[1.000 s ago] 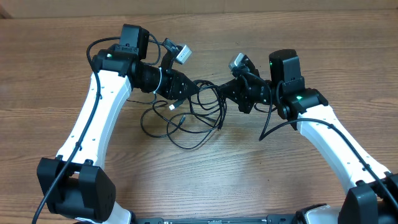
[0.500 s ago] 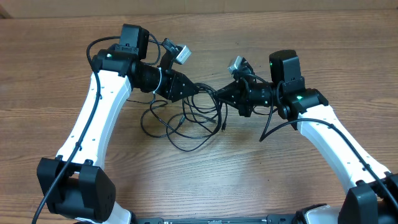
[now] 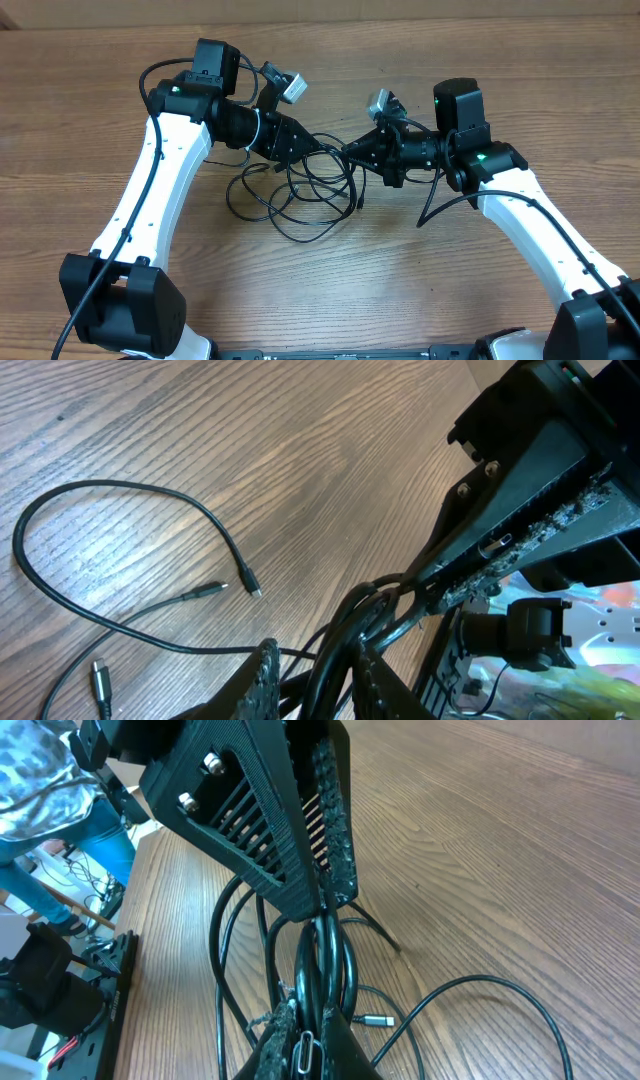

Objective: Untangle cables

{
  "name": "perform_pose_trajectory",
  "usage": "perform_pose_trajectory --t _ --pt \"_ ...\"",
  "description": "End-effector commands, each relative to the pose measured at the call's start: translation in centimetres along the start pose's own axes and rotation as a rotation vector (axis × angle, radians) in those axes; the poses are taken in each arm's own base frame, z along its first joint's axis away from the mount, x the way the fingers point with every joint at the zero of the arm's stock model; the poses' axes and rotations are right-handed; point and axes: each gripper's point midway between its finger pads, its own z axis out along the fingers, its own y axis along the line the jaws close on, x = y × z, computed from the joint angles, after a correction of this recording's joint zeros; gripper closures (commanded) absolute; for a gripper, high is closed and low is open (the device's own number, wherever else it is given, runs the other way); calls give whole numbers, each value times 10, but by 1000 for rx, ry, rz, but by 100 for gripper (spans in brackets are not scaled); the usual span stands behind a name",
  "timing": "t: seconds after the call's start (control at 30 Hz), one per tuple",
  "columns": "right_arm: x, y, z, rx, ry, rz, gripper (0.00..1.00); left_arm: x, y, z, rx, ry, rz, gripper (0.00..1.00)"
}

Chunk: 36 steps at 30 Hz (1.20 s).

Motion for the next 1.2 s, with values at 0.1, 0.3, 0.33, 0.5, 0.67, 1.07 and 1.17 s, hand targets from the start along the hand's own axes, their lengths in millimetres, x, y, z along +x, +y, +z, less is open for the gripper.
perform_pose_trajectory --t 0.1,0.3,0.33,0.5,0.67,1.07,1.17 --pt "-11 5 -3 -22 -27 -28 96 -4 -2 -5 -3 -12 27 77" --pt "-11 5 -3 -22 -27 -28 96 -4 -2 -5 -3 -12 26 79" --pt "-12 5 -3 -22 -28 -29 96 -4 -2 -5 -3 -12 26 79" --pt "-12 5 -3 -21 -28 -30 96 -4 -3 -5 -2 -12 26 90" --pt "-12 5 -3 -21 -28 -29 96 -4 -2 -5 -3 -12 27 95" --pt "-11 5 -3 -22 -26 -27 96 -2 4 -5 -40 -1 25 95" --pt "-12 5 -3 -21 -28 -29 96 0 7 -5 -57 7 30 89"
